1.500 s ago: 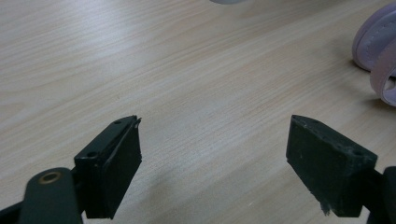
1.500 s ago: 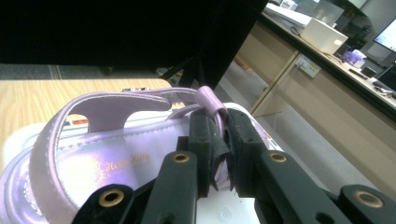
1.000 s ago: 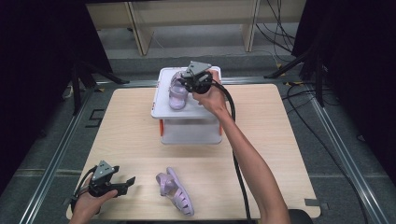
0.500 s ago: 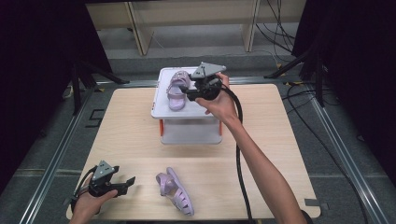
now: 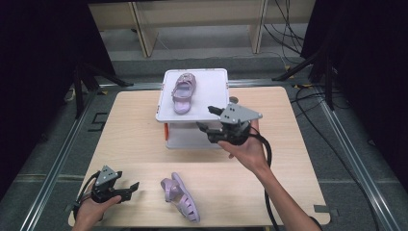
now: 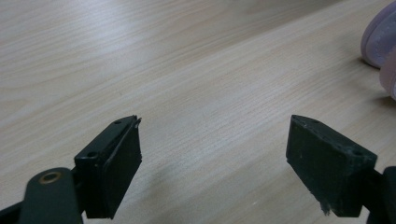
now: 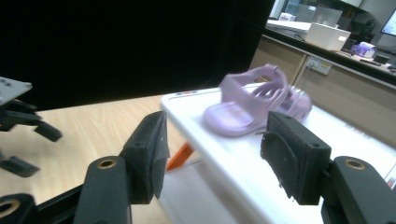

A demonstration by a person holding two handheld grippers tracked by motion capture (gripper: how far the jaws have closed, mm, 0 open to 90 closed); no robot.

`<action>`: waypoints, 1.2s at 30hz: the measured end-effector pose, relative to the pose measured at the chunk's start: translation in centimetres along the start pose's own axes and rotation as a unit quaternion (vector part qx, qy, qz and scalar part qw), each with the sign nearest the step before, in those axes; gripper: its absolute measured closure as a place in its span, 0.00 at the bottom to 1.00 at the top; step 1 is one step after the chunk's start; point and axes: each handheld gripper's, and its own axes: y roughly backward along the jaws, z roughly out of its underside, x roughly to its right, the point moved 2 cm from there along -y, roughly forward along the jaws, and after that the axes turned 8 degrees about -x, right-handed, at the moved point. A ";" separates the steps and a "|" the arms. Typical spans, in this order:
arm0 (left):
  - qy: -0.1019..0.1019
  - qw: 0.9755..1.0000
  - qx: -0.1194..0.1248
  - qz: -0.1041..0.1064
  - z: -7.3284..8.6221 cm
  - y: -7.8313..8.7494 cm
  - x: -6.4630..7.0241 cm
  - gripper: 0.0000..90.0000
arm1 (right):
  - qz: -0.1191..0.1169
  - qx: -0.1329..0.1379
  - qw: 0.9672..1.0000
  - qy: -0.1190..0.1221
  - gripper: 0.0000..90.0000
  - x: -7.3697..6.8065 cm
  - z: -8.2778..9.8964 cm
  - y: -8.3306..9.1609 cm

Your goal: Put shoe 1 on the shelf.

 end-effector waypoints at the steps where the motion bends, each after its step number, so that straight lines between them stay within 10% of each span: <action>1: 0.010 1.000 0.010 0.004 -0.1 -0.1 0.2 0.20 | -0.001 -0.011 1.000 0.001 0.44 -0.3 0.3 0.1; 13: -0.007 1.000 0.015 0.006 -0.3 0.3 0.1 0.20 | -0.037 -0.036 0.998 -0.029 0.39 -3.8 4.6 0.1; 20: 0.015 1.000 0.021 0.008 -0.3 0.4 0.2 0.20 | -0.064 -0.068 0.995 -0.030 0.39 -6.7 8.0 -1.4; 36: 0.014 1.000 0.024 0.008 -0.3 0.4 0.2 0.20 | -0.111 -0.088 0.989 -0.038 0.39 -10.9 9.9 -1.0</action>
